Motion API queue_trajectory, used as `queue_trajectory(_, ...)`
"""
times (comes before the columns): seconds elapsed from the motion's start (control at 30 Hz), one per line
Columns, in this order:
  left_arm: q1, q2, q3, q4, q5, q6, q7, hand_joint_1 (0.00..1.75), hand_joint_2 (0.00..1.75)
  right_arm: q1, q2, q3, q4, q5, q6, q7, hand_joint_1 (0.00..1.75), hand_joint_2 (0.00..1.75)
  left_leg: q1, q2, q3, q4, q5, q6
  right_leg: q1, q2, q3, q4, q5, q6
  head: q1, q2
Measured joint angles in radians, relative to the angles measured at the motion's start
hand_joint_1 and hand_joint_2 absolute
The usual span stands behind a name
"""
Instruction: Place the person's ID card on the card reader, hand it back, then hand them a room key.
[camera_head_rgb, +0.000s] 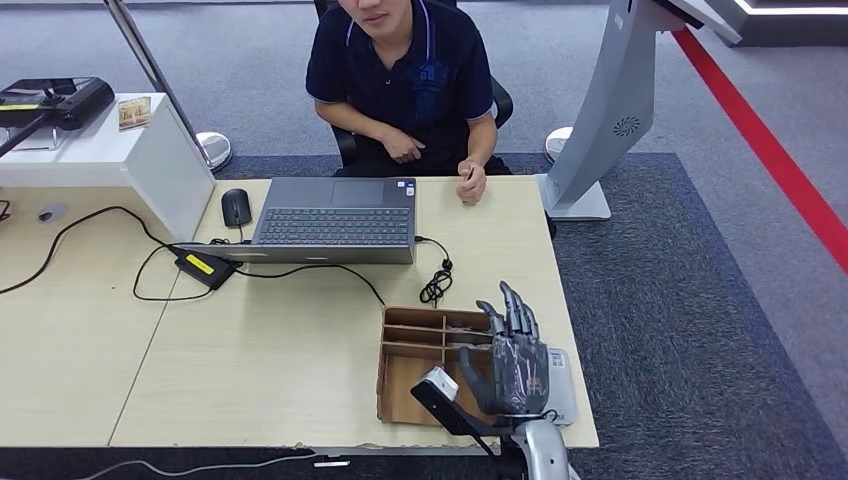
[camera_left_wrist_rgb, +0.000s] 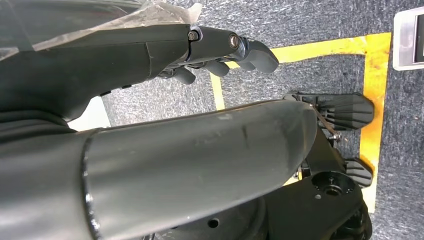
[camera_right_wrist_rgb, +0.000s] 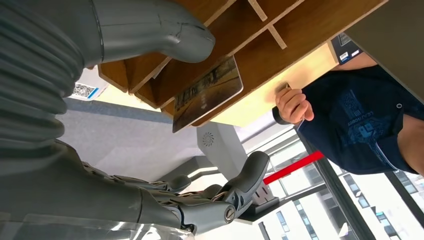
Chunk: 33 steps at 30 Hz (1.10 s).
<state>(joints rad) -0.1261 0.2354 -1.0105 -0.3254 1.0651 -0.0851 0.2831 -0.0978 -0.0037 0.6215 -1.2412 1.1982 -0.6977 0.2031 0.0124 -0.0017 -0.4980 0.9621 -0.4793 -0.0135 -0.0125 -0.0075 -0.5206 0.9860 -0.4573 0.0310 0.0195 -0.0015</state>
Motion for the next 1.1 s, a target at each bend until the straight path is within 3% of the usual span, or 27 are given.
queue_trajectory(0.17, 0.000, 0.000, 0.000, 0.000, 0.000, 0.000, 0.000, 0.00, 0.00, 0.000, 0.002, 0.000, 0.003, 0.000, 0.000, 0.000, 0.61, 1.75, 0.000, 0.000, 0.000, 0.000, 0.000, 0.000, 0.000, 0.000, 0.000, 0.000, 0.000, 0.000, 0.000, 0.000)
queue_trajectory(0.6, 0.000, 0.000, 0.000, 0.000, 0.000, 0.000, 0.000, 0.00, 0.00, -0.001, 0.005, 0.000, 0.014, 0.000, 0.000, -0.006, 0.59, 1.75, 0.000, 0.000, 0.000, 0.000, 0.000, 0.000, 0.000, 0.000, 0.000, 0.000, 0.000, 0.000, 0.000, 0.000)
queue_trajectory(1.1, 0.000, 0.000, 0.000, 0.000, 0.000, 0.000, 0.000, 0.00, 0.00, -0.002, 0.007, -0.001, 0.027, 0.004, 0.000, -0.008, 0.83, 1.75, 0.000, 0.000, 0.000, 0.000, 0.000, 0.000, 0.000, 0.000, 0.000, 0.000, 0.000, 0.000, 0.000, 0.000)
